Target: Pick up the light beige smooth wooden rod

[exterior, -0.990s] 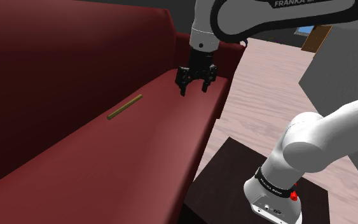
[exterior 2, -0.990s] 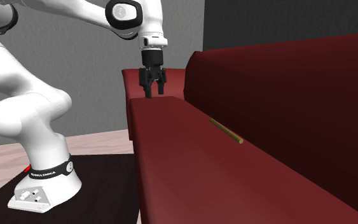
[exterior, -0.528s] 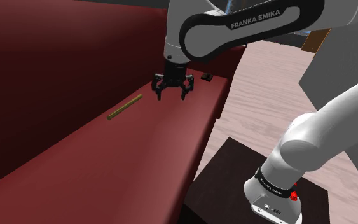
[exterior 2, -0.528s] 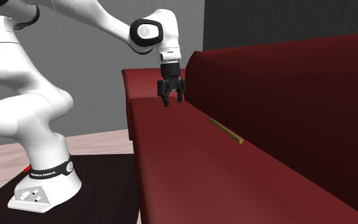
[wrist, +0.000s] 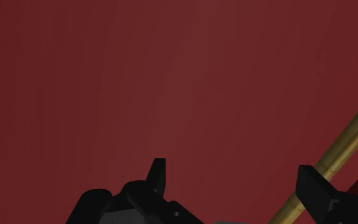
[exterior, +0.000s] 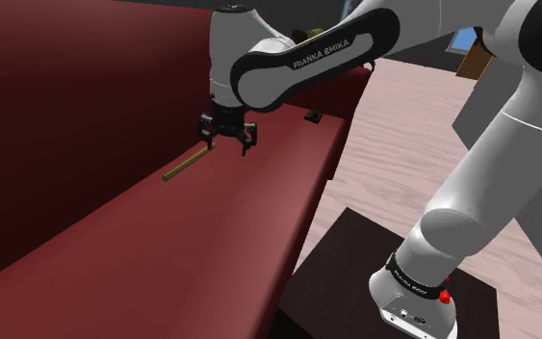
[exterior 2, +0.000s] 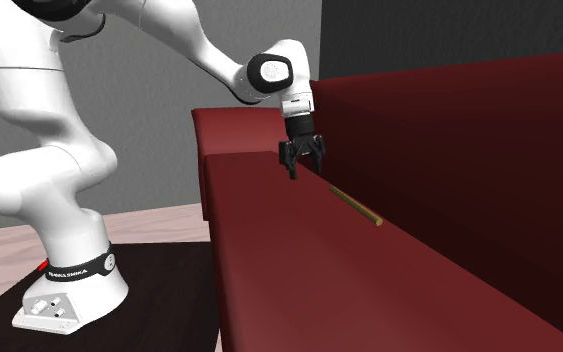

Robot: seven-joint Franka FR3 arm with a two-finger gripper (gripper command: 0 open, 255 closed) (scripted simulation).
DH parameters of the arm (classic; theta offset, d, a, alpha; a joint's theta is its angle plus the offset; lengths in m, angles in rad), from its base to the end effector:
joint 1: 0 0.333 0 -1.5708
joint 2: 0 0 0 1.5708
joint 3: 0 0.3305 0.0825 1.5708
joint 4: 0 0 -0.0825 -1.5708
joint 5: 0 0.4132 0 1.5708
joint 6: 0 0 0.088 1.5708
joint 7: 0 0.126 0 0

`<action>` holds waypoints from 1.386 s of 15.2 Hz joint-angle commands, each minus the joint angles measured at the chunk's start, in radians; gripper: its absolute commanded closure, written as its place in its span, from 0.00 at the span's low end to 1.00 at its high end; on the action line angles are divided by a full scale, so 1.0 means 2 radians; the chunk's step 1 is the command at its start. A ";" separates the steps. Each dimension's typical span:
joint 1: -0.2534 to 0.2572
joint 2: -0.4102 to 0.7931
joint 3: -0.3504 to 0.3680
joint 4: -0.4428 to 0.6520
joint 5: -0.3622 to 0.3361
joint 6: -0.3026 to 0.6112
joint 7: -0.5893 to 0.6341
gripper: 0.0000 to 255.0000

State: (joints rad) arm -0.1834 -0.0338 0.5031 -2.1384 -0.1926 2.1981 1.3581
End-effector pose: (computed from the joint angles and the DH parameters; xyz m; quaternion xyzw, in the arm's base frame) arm 0.5430 0.1708 0.4082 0.8891 -0.4469 0.0952 0.0263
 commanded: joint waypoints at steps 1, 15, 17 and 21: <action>-0.001 0.048 0.005 0.038 -0.041 0.003 0.063 0.00; 0.056 0.249 -0.054 0.227 -0.179 -0.006 0.274 0.00; 0.057 0.255 -0.056 0.223 -0.185 0.004 0.280 0.00; 0.058 0.259 -0.058 0.219 -0.188 0.010 0.284 1.00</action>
State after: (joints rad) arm -0.0679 0.4741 0.3898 -1.6942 -0.5685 2.2159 1.9245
